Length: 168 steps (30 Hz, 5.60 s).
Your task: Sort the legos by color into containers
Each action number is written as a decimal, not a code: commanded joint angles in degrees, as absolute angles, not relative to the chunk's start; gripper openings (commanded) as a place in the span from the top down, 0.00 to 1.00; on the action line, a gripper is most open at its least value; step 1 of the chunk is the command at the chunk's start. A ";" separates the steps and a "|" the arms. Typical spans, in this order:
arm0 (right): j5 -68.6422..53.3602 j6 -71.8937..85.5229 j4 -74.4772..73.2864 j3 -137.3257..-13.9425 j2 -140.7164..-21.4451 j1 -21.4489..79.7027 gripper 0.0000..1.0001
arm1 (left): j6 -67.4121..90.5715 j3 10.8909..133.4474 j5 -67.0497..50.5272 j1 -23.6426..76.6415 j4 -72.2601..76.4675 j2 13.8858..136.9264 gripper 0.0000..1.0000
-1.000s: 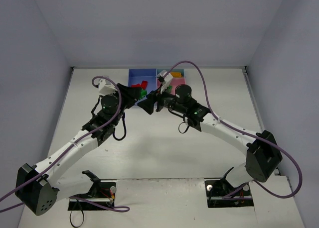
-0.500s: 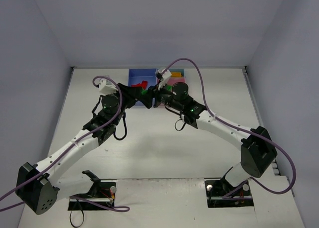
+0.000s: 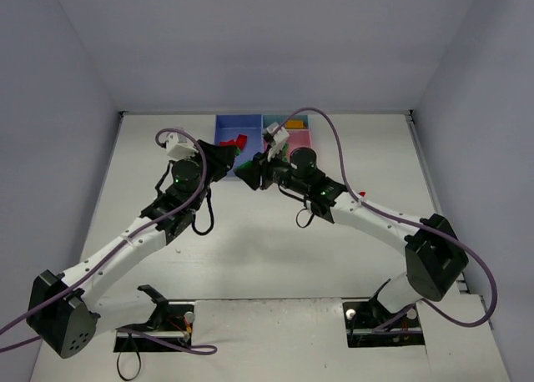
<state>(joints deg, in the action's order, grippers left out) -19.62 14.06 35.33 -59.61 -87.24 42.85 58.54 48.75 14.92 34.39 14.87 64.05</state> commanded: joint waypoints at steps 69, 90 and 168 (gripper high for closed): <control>-42.36 17.40 12.13 -71.02 -86.92 34.80 0.33 | -14.85 44.91 -23.29 32.78 19.69 60.38 1.00; -42.98 17.93 13.18 -71.54 -89.03 35.59 0.94 | -16.35 44.12 -23.38 33.75 18.73 59.59 0.95; -17.60 2.27 16.00 -97.59 -115.08 27.69 0.26 | 10.46 41.20 -8.78 30.06 12.65 58.34 0.99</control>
<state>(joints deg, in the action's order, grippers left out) -22.31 1.43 11.49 -100.66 -127.50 30.35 10.70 35.18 -7.44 30.04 5.56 54.28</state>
